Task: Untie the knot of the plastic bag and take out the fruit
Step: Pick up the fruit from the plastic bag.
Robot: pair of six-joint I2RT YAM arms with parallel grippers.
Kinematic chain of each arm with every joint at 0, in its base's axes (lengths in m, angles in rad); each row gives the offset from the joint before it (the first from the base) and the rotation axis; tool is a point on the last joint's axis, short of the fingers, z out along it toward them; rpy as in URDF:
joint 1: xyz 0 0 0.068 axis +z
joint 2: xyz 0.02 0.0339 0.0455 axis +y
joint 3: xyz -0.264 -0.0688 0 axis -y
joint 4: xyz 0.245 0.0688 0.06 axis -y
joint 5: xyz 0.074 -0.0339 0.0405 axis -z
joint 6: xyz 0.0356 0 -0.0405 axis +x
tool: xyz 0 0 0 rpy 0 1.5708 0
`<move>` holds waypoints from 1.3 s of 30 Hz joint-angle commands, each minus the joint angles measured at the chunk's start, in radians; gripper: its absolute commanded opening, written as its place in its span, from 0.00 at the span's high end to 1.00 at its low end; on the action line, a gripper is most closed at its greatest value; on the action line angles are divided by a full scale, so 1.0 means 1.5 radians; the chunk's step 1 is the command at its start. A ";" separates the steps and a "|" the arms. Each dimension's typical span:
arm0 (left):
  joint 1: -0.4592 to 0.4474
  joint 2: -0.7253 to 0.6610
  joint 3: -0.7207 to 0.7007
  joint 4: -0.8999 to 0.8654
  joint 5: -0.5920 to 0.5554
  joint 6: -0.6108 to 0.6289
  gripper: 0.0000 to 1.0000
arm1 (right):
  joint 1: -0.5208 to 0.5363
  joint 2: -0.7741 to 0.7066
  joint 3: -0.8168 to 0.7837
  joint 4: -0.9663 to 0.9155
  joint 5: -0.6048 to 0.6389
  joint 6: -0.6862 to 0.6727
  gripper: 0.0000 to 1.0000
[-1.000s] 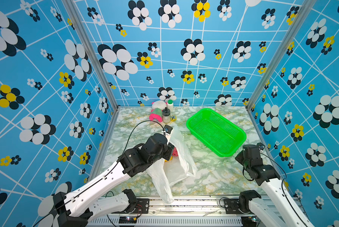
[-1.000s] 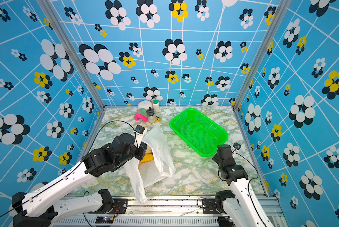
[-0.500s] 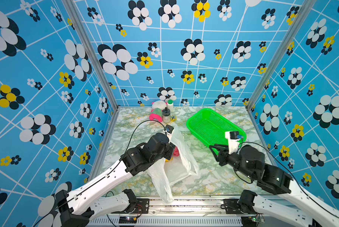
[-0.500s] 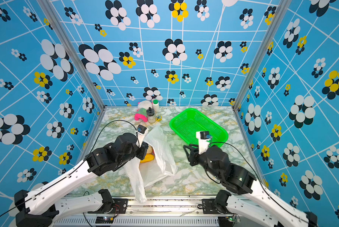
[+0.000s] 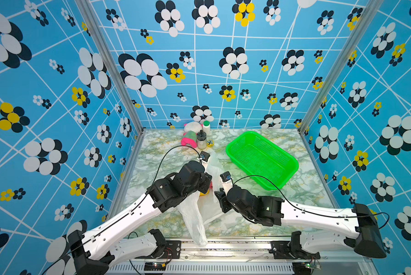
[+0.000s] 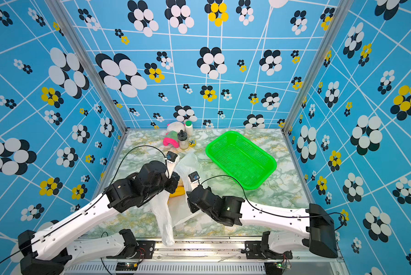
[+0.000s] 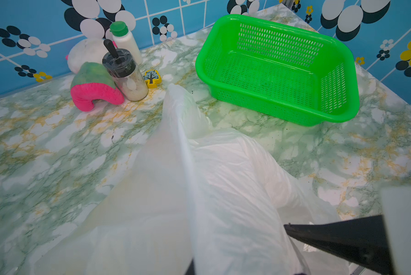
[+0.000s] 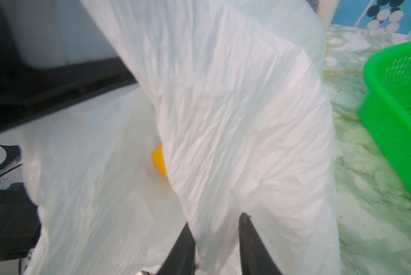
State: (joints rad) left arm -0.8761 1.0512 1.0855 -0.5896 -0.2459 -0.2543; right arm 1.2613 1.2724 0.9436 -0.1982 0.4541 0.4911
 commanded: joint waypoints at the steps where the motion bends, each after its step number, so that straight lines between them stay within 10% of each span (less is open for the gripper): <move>1: 0.009 0.007 0.006 0.010 -0.001 -0.008 1.00 | 0.030 -0.060 0.018 0.002 0.060 -0.051 0.62; 7: 0.011 0.012 0.014 0.008 0.002 -0.010 1.00 | 0.169 -0.126 -0.035 0.107 0.053 -0.134 0.62; 19: 0.012 -0.002 0.012 0.005 0.005 -0.022 1.00 | 0.085 0.068 -0.090 0.175 0.083 0.047 0.75; 39: 0.012 0.023 -0.001 0.061 0.009 -0.026 1.00 | -0.092 0.333 0.098 0.087 0.144 0.110 0.28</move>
State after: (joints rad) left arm -0.8650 1.0740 1.0740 -0.5301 -0.2314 -0.2779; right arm 1.1343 1.7321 1.0653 -0.0673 0.6819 0.6418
